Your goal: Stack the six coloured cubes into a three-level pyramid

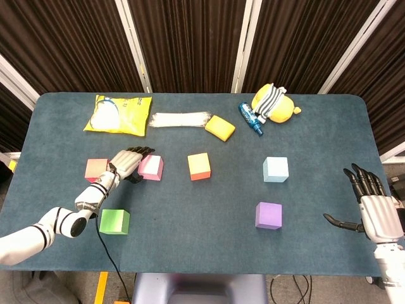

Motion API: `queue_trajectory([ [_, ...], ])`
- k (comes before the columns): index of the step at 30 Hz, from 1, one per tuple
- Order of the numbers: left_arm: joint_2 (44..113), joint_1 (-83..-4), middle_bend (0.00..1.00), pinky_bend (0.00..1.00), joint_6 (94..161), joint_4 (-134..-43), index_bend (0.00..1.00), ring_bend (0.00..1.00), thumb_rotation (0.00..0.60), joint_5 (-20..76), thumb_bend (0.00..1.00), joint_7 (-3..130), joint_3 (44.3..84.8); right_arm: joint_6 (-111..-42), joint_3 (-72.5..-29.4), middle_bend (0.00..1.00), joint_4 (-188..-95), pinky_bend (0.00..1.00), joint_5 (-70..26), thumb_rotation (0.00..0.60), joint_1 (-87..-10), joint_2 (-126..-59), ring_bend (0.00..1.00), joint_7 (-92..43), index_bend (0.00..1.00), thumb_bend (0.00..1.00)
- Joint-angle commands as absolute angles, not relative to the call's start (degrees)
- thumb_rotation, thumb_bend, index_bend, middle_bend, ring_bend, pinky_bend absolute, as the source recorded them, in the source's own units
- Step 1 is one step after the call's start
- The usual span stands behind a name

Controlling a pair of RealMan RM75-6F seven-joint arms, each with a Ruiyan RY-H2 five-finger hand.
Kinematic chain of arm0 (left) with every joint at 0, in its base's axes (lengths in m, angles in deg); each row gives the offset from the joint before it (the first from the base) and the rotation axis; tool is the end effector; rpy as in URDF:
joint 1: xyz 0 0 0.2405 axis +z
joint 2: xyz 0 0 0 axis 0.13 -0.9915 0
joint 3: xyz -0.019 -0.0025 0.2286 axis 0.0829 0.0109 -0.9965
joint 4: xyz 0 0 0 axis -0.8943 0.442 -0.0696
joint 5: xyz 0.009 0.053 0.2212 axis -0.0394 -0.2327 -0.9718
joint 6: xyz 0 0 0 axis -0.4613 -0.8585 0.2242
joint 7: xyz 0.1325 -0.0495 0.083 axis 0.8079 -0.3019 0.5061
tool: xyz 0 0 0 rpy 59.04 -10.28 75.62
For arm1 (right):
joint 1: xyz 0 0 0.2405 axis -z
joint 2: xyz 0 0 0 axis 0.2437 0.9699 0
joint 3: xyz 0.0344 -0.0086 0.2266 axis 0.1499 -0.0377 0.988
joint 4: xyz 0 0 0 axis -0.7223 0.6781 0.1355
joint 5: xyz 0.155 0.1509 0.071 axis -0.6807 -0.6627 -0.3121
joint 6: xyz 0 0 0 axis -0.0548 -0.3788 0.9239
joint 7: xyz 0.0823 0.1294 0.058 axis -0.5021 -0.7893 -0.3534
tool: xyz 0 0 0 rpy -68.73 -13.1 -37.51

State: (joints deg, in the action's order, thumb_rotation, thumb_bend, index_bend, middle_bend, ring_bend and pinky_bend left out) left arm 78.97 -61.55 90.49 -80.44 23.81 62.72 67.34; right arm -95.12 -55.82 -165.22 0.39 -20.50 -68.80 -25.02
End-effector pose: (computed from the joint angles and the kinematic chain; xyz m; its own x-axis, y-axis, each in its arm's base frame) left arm -0.1583 0.4388 -0.0171 0.5114 0.4502 0.7320 0.8555 -0.3471 -0.3842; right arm -0.2750 -0.2165 0.1438 0.3383 -0.0002 0.9410 -0.9406 -0.0315 0.3381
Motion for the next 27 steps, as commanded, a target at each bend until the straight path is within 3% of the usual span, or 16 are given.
queue_trajectory([
  [1, 80.0, -61.8, 0.17, 0.14, 91.2, -79.2, 0.13, 0.16, 0.600, 23.8, 0.38, 62.2, 67.2, -95.1, -55.9, 0.04, -165.1, 0.17, 0.2, 0.387, -20.5, -68.9, 0.00, -25.1, 0.00, 0.02],
  [5, 81.3, -61.8, 0.34, 0.19, 93.0, -78.4, 0.27, 0.30, 0.600, 23.8, 0.38, 62.2, 67.3, -95.4, -56.0, 0.04, -165.1, 0.17, 0.3, 0.387, -20.3, -68.9, 0.00, -25.2, 0.00, 0.02],
  [7, 81.7, -61.7, 0.37, 0.21, 94.1, -78.5, 0.29, 0.33, 0.600, 24.0, 0.38, 62.4, 67.6, -95.6, -56.1, 0.04, -165.1, 0.17, 0.3, 0.387, -20.2, -68.9, 0.00, -25.2, 0.00, 0.02],
  [27, 87.2, -66.8, 0.39, 0.24, 98.1, -81.6, 0.31, 0.34, 0.600, 33.5, 0.38, 72.3, 70.0, -97.7, -56.7, 0.04, -165.3, 0.17, -0.3, 0.388, -18.2, -68.7, 0.00, -26.1, 0.00, 0.02],
])
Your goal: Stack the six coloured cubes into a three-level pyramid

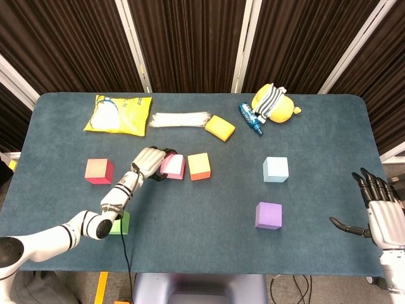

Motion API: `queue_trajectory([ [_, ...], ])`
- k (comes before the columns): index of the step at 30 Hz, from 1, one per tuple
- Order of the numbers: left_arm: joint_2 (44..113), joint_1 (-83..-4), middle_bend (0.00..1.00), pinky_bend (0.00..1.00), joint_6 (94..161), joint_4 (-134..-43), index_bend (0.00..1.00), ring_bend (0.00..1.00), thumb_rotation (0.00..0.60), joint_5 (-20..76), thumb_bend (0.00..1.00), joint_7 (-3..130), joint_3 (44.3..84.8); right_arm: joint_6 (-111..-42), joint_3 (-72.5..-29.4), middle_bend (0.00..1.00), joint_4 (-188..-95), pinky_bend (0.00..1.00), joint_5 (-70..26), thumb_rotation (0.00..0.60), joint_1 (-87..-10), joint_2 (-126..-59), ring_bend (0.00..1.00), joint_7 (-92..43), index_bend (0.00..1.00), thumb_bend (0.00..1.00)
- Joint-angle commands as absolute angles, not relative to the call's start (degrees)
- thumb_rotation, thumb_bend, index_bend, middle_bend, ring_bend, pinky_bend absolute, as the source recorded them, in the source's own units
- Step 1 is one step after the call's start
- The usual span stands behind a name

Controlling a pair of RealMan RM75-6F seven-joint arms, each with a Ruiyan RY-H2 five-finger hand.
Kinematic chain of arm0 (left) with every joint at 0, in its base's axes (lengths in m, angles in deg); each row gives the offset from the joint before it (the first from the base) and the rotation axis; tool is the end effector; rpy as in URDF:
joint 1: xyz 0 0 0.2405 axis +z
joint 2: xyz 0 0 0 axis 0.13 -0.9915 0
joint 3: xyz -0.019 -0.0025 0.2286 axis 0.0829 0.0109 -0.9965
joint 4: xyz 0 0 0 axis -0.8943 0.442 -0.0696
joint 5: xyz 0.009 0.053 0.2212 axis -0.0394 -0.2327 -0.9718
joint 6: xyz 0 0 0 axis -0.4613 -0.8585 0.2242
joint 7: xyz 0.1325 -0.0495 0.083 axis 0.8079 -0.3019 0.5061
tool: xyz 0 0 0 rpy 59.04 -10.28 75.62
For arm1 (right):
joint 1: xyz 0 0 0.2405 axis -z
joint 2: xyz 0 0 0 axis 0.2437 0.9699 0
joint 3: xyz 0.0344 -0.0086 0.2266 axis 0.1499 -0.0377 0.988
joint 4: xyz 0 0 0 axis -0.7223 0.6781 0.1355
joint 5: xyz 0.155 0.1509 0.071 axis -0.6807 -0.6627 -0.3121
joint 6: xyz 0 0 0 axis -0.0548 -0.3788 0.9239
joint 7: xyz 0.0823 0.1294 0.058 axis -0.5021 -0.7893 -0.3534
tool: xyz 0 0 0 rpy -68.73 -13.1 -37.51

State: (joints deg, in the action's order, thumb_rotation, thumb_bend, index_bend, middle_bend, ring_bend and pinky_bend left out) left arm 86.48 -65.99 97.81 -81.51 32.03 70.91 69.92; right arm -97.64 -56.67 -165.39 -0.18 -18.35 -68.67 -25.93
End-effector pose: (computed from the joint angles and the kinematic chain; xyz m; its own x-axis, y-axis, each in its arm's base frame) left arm -0.0914 0.4344 -0.0513 0.4528 0.3774 0.8078 0.8682 -0.3927 -0.3032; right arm -0.2829 -0.2027 0.1491 0.3226 0.0170 0.9464 -0.9465 0.0143 0.3224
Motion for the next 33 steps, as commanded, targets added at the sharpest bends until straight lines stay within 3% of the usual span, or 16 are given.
queue_trajectory([
  [1, 87.4, -67.1, 0.39, 0.24, 98.0, -81.7, 0.31, 0.34, 0.600, 34.3, 0.38, 72.9, 70.0, -97.7, -56.7, 0.04, -165.1, 0.17, -0.4, 0.388, -18.1, -68.7, 0.00, -26.3, 0.00, 0.02],
  [33, 91.1, -73.1, 0.39, 0.23, 97.6, -79.0, 0.30, 0.34, 0.600, 47.9, 0.38, 81.9, 69.1, -98.4, -57.0, 0.04, -162.2, 0.17, -0.6, 0.387, -16.6, -68.9, 0.00, -29.7, 0.00, 0.02],
])
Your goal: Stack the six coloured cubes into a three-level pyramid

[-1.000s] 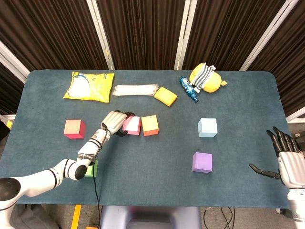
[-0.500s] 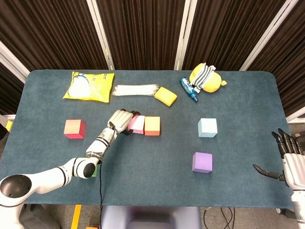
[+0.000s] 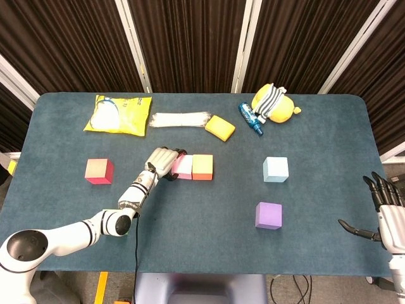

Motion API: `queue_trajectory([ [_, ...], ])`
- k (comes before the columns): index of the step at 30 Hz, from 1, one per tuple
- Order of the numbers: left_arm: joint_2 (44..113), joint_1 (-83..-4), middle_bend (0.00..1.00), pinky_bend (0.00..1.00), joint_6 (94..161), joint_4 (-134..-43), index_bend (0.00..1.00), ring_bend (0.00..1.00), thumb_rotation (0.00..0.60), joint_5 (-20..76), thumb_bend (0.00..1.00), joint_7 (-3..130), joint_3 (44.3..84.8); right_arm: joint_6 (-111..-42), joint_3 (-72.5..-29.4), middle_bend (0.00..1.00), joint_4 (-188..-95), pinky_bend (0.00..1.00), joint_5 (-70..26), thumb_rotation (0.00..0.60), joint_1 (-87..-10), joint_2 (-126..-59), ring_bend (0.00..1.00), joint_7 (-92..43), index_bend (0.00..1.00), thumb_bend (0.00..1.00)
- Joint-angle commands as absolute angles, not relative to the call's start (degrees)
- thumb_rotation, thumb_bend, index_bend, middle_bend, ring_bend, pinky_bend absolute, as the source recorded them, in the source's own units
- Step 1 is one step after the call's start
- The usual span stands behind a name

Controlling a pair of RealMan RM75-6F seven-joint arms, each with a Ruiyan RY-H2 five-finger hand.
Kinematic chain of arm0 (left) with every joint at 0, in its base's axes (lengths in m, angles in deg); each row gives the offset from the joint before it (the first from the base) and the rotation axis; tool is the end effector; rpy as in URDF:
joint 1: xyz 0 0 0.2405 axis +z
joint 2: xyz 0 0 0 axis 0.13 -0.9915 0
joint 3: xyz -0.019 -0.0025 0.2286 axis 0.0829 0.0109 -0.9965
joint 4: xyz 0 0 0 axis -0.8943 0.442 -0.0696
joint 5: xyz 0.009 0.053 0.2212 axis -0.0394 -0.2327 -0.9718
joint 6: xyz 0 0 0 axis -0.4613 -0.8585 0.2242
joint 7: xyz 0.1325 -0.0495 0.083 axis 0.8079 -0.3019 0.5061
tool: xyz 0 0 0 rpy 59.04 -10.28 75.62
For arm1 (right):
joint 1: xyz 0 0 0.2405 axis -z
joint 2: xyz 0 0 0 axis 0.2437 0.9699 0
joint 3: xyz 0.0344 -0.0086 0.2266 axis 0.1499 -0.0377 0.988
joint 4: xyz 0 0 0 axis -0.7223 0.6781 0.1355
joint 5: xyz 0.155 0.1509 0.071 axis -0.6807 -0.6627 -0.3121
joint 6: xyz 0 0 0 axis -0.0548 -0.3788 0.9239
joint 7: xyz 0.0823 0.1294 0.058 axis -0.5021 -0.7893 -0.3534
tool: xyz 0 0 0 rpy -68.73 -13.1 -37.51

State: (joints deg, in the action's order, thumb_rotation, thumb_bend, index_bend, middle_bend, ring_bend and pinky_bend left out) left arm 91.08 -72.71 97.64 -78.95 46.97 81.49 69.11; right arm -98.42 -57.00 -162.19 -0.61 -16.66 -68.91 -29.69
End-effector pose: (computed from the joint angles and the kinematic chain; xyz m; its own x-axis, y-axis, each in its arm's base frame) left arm -0.0638 0.4380 -0.0761 0.4718 0.4011 0.7852 0.8681 -0.3669 -0.3342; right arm -0.3012 -0.1934 0.1557 0.3098 0.0222 0.9505 -0.9498 0.0536 0.3083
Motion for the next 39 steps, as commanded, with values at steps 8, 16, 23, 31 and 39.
queue_trajectory([
  [8, 91.2, -73.9, 0.39, 0.23, 97.6, -78.8, 0.30, 0.34, 0.600, 50.3, 0.38, 82.5, 68.8, -98.5, -56.9, 0.04, -162.1, 0.17, -0.7, 0.388, -16.4, -68.8, 0.00, -29.9, 0.00, 0.02],
  [16, 90.6, -74.2, 0.39, 0.23, 97.2, -79.5, 0.30, 0.34, 0.600, 51.5, 0.38, 82.2, 68.6, -98.6, -56.9, 0.04, -162.0, 0.17, -0.8, 0.388, -16.2, -68.7, 0.00, -30.1, 0.00, 0.02],
  [23, 90.7, -74.9, 0.38, 0.23, 96.8, -79.3, 0.29, 0.34, 0.600, 52.5, 0.38, 81.9, 68.5, -98.7, -56.9, 0.04, -162.0, 0.17, -0.9, 0.386, -16.0, -68.7, 0.00, -30.1, 0.00, 0.02],
  [31, 91.0, -75.5, 0.35, 0.23, 96.7, -79.1, 0.27, 0.34, 0.600, 53.7, 0.38, 82.4, 67.6, -98.7, -56.8, 0.04, -161.8, 0.17, -0.9, 0.387, -16.0, -68.8, 0.00, -30.2, 0.00, 0.02],
  [39, 90.6, -75.8, 0.25, 0.23, 97.2, -80.0, 0.17, 0.27, 0.600, 54.9, 0.37, 83.1, 66.9, -98.6, -56.8, 0.04, -161.7, 0.17, -0.9, 0.387, -15.9, -68.8, 0.00, -30.5, 0.00, 0.02],
])
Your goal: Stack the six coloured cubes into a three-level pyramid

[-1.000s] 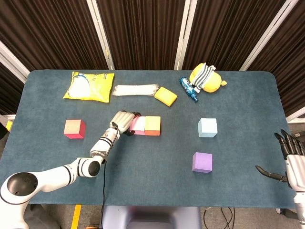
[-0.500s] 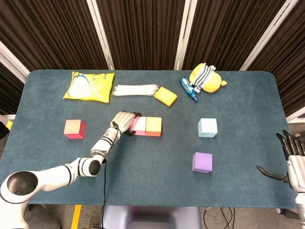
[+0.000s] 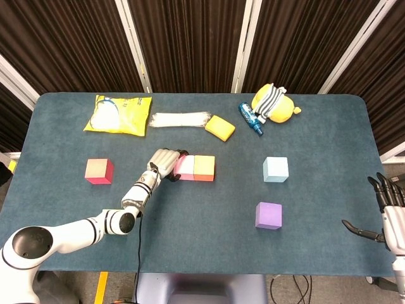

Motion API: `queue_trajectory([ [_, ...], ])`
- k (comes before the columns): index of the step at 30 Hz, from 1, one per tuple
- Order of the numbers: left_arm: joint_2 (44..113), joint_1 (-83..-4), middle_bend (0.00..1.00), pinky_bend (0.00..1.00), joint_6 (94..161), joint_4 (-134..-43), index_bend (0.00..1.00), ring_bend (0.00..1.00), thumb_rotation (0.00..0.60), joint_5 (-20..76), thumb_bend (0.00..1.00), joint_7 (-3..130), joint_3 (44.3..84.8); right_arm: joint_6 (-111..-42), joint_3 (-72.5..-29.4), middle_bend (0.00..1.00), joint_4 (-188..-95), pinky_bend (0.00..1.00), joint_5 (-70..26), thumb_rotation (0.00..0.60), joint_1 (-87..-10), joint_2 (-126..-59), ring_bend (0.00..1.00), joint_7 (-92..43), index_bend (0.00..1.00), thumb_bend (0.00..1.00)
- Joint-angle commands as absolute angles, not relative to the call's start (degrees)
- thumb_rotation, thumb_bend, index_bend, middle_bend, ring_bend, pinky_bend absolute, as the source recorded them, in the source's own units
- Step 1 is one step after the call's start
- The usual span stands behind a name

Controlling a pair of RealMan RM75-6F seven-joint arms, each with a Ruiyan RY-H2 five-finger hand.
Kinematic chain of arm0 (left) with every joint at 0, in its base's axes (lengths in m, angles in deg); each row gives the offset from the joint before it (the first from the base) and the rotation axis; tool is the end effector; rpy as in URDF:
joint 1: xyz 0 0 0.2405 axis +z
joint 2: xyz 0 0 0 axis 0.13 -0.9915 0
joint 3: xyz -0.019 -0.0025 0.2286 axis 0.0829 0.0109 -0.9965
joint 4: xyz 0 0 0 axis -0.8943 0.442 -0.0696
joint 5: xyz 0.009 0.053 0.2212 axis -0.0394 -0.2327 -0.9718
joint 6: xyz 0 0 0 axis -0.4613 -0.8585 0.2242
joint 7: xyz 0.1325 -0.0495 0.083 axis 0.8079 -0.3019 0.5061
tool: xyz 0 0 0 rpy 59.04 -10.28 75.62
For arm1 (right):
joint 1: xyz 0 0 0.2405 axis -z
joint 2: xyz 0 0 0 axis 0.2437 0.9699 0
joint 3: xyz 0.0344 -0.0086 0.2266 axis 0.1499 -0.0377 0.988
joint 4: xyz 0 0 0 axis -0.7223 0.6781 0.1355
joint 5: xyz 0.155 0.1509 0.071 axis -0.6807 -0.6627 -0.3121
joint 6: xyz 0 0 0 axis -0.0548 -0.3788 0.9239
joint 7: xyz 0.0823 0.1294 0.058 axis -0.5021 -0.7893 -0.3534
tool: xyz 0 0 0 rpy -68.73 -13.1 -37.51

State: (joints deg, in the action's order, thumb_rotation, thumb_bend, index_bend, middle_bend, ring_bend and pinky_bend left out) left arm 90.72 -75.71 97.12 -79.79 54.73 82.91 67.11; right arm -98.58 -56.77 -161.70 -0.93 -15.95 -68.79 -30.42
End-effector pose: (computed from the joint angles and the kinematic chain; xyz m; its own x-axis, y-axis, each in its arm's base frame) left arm -0.0604 0.4365 -0.0808 0.4470 0.4490 0.7737 0.8875 -0.3307 -0.3209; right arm -0.3058 -0.1906 0.1588 0.3077 0.0271 0.9511 -0.9497 0.0702 0.3053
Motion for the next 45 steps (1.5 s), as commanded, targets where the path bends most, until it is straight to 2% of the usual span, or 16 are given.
queue_trajectory([
  [1, 90.5, -75.8, 0.23, 0.24, 97.3, -80.2, 0.17, 0.26, 0.600, 55.0, 0.37, 83.2, 66.8, -98.7, -56.7, 0.04, -161.7, 0.17, -0.8, 0.387, -15.9, -68.8, 0.00, -30.5, 0.00, 0.02],
  [7, 90.6, -75.9, 0.14, 0.25, 97.8, -80.5, 0.11, 0.17, 0.600, 55.4, 0.37, 83.5, 66.5, -98.8, -56.7, 0.04, -161.6, 0.17, -0.7, 0.387, -15.9, -68.8, 0.00, -30.6, 0.00, 0.02],
  [11, 90.2, -76.0, 0.04, 0.24, 97.7, -81.3, 0.05, 0.03, 0.600, 55.8, 0.36, 83.6, 66.4, -98.9, -56.8, 0.04, -161.5, 0.17, -0.8, 0.388, -15.8, -68.9, 0.00, -30.7, 0.00, 0.02],
  [14, 89.9, -76.0, 0.00, 0.22, 97.9, -81.8, 0.01, 0.00, 0.600, 56.1, 0.36, 83.6, 66.3, -98.9, -56.7, 0.04, -161.5, 0.17, -0.7, 0.388, -15.7, -68.9, 0.00, -30.8, 0.00, 0.02],
  [18, 88.5, -75.5, 0.00, 0.18, 98.7, -83.7, 0.00, 0.00, 0.600, 56.2, 0.35, 83.3, 66.4, -97.6, -56.7, 0.04, -161.7, 0.17, -0.9, 0.387, -16.3, -68.5, 0.00, -31.0, 0.00, 0.02],
  [26, 78.5, -68.5, 0.00, 0.14, 109.0, -97.4, 0.00, 0.00, 0.600, 46.9, 0.35, 78.7, 67.4, -84.8, -54.8, 0.05, -161.8, 0.17, -1.1, 0.403, -24.9, -65.7, 0.00, -35.4, 0.00, 0.02],
  [34, 71.6, -59.9, 0.03, 0.14, 119.4, -106.0, 0.08, 0.00, 0.600, 35.4, 0.35, 75.1, 65.0, -66.7, -50.8, 0.12, -155.8, 0.19, -7.1, 0.431, -38.0, -69.8, 0.01, -35.6, 0.01, 0.05],
  [39, 69.6, -57.0, 0.04, 0.14, 121.3, -108.3, 0.12, 0.00, 0.600, 30.8, 0.35, 73.1, 63.9, -58.7, -49.2, 0.16, -150.6, 0.21, -12.8, 0.499, -44.1, -74.0, 0.04, -32.3, 0.09, 0.05],
  [45, 67.9, -54.9, 0.04, 0.14, 121.6, -110.1, 0.12, 0.00, 0.600, 27.8, 0.35, 70.3, 64.1, -52.9, -48.8, 0.16, -144.4, 0.21, -18.6, 0.526, -49.2, -78.8, 0.04, -27.4, 0.08, 0.05],
])
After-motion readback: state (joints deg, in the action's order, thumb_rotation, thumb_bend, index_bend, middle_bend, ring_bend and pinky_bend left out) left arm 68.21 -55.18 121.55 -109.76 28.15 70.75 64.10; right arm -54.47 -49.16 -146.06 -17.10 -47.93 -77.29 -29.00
